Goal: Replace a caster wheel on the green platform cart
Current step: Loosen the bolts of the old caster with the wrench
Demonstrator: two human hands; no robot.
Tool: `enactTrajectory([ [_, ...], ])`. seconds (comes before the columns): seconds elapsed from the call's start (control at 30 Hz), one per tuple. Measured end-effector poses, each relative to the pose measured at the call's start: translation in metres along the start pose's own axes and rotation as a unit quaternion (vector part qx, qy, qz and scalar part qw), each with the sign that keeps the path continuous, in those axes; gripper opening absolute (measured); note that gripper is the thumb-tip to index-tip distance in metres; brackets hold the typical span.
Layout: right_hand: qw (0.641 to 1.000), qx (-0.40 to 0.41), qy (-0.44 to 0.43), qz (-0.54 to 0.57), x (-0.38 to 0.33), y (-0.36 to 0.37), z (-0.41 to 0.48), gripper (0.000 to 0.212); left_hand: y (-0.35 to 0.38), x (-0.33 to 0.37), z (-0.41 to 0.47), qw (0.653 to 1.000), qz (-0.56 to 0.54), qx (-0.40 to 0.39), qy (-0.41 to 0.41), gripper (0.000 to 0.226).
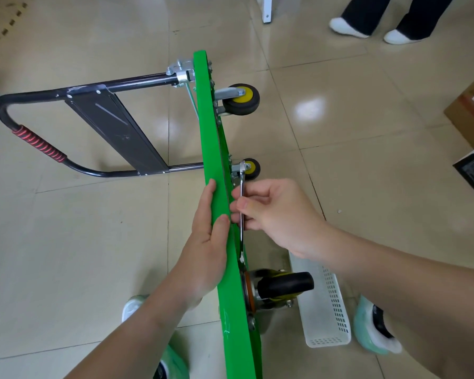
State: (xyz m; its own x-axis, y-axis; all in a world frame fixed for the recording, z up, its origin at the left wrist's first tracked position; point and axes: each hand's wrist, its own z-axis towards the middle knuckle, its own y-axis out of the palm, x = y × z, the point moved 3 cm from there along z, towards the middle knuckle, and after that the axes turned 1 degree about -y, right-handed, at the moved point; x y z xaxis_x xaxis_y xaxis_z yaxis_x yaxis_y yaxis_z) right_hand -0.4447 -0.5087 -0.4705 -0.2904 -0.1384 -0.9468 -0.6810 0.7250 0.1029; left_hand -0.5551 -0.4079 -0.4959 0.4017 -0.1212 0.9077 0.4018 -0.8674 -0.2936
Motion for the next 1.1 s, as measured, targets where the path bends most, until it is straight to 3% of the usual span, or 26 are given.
enactTrajectory([
  [0.13, 0.980, -0.010, -0.182, -0.075, 0.004, -0.001, -0.047, 0.020, -0.001, 0.001, -0.002, 1.000, 0.007, 0.001, 0.004, 0.058],
  [0.23, 0.916, -0.019, -0.355, -0.185, 0.017, -0.003, -0.085, 0.022, -0.001, -0.001, -0.001, 1.000, -0.001, 0.008, 0.002, 0.057],
  [0.33, 0.886, -0.005, -0.411, -0.216, 0.023, -0.008, -0.092, 0.019, 0.000, 0.000, -0.002, 1.000, -0.003, 0.007, 0.000, 0.058],
  [0.47, 0.932, 0.054, -0.347, -0.092, 0.007, -0.015, -0.067, 0.016, 0.000, 0.001, -0.002, 1.000, 0.004, 0.008, 0.003, 0.058],
  [0.57, 0.974, 0.072, -0.210, 0.033, -0.004, -0.018, -0.045, 0.020, 0.001, 0.001, -0.002, 1.000, 0.001, 0.008, -0.001, 0.058],
  [0.63, 0.989, 0.071, -0.122, 0.034, -0.006, -0.019, -0.029, 0.026, 0.001, 0.001, -0.002, 1.000, 0.003, 0.005, -0.001, 0.057],
  [0.83, 0.998, 0.052, 0.018, 0.038, -0.005, -0.021, 0.002, 0.015, 0.000, 0.000, -0.001, 1.000, 0.001, 0.000, -0.007, 0.057],
  [1.1, 0.998, 0.008, 0.061, 0.025, 0.001, -0.014, 0.016, 0.008, -0.001, -0.004, 0.000, 1.000, 0.000, -0.009, -0.001, 0.058],
])
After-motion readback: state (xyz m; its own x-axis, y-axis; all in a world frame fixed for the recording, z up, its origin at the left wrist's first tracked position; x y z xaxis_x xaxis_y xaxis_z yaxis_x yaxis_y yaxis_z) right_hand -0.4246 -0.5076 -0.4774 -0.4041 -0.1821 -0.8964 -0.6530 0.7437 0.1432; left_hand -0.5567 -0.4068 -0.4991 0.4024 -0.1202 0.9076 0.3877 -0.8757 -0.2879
